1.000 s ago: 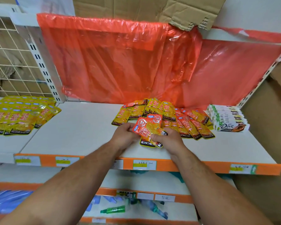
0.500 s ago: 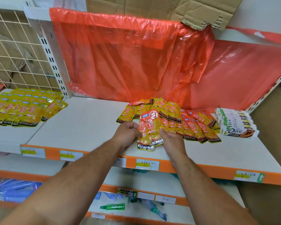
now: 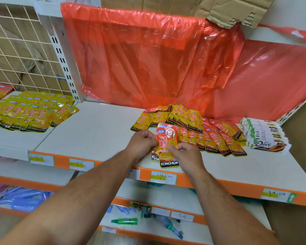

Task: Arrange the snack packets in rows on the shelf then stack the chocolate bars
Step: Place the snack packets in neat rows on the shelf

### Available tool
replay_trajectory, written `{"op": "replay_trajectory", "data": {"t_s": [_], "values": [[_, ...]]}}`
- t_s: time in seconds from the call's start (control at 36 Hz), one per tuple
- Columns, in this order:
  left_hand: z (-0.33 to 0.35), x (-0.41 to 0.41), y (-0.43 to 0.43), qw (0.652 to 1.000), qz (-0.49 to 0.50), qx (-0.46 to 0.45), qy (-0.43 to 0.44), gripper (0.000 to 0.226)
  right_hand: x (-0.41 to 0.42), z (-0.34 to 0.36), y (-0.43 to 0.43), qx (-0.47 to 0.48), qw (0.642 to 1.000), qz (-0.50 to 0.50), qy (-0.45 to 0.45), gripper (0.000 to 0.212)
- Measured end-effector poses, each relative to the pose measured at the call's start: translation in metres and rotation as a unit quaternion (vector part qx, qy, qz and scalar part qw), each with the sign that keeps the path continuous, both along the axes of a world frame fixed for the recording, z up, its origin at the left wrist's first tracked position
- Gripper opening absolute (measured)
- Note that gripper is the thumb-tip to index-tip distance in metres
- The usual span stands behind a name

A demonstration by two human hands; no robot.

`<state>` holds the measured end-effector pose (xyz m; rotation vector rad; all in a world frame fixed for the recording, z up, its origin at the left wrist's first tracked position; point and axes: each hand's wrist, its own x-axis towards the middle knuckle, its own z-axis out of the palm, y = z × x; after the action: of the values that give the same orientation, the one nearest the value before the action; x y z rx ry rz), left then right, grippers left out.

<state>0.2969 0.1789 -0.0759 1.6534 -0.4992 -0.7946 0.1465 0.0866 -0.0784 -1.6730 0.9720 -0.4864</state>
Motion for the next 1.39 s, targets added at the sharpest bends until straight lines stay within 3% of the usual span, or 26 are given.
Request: {"op": "replay_trajectory", "data": {"t_s": [0.14,0.33,0.56,0.64,0.83,1.03,1.17,1.31,1.39], "values": [[0.0,0.001,-0.001,1.0,-0.001,-0.01,0.009,0.024,0.001,0.001,-0.003,0.032,0.998,-0.047,-0.037,0.021],[0.007,0.014,0.014,0.999,0.018,-0.018,0.03,0.035,0.008,0.026,0.0,0.062,0.997,-0.03,-0.045,0.019],[0.02,0.045,0.07,0.997,0.067,-0.024,0.033,0.028,0.046,0.044,0.041,0.055,0.998,0.018,-0.04,0.026],[0.026,0.061,0.098,0.996,0.083,-0.019,0.023,0.027,0.064,0.047,0.064,0.055,0.997,0.033,-0.035,0.016],[0.045,0.099,0.174,0.995,0.098,-0.024,0.0,0.014,0.116,0.061,0.132,0.07,0.996,0.041,-0.041,0.028],[0.056,0.147,0.267,0.992,0.125,-0.019,-0.009,0.013,0.173,0.077,0.22,0.127,0.988,0.074,-0.036,0.017],[0.057,0.179,0.33,0.987,0.158,-0.019,-0.009,0.018,0.216,0.073,0.274,0.094,0.989,0.104,-0.039,0.014],[0.053,0.208,0.391,0.978,0.208,-0.016,-0.011,0.013,0.258,0.072,0.327,0.13,0.98,0.149,-0.039,0.02],[0.051,0.225,0.423,0.97,0.242,-0.006,-0.015,0.012,0.286,0.066,0.35,0.095,0.979,0.178,-0.036,0.027]]}}
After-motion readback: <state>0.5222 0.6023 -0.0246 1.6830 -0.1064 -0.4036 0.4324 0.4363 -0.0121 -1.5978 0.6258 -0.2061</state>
